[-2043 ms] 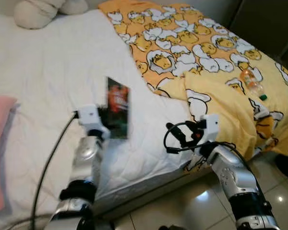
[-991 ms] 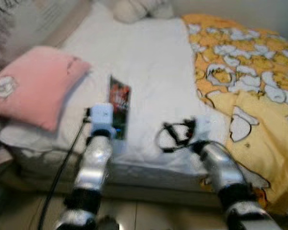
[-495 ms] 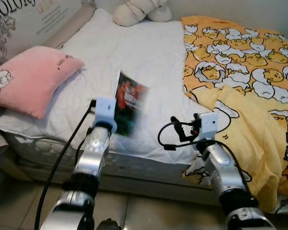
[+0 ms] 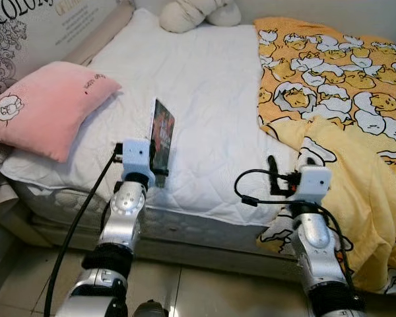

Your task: Clean up the room

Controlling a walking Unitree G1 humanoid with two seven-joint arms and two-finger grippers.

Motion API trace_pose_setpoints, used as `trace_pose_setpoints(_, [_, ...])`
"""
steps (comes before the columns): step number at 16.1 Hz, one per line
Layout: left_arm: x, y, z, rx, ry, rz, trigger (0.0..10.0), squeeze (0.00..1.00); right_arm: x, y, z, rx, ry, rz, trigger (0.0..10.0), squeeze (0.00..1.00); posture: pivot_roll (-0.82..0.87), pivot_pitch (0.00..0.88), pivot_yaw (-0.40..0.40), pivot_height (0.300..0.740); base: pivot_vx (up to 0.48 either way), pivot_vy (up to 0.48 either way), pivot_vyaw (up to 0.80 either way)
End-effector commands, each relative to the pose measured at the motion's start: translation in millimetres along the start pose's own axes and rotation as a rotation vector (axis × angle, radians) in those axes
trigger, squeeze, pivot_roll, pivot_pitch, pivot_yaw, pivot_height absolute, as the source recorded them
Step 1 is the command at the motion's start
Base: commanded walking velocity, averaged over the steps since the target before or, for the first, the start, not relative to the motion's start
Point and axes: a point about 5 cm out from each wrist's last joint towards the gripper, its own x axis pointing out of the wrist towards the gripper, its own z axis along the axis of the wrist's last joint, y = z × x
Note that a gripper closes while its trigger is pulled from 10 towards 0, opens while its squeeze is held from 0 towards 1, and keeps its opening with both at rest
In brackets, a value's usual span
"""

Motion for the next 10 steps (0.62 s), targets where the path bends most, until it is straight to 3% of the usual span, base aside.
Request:
trace_pose_setpoints(1, [4.3,-5.3,11.9,-0.015,-0.066,-0.030,10.0,0.00,2.2,-3.6,6.2,-0.037,-0.036,-0.015,10.0,0.00,0.10,0.000,-0.049,0.740,0.000,0.480,0.00])
trace_pose_setpoints(3, [10.0,-3.1,13.6,-0.006,-0.056,-0.022,10.0,0.00,7.4,-4.0,1.5,-0.013,0.009,-0.030,10.0,0.00,0.10,0.000,-0.047,0.740,0.000,0.480,0.00])
trace_pose_setpoints(10, [14.0,-0.5,16.1,-0.013,-0.062,-0.021,10.0,0.00,16.7,2.2,3.5,-0.026,0.008,0.020,10.0,0.00,0.10,0.000,-0.045,0.740,0.000,0.480,0.00])
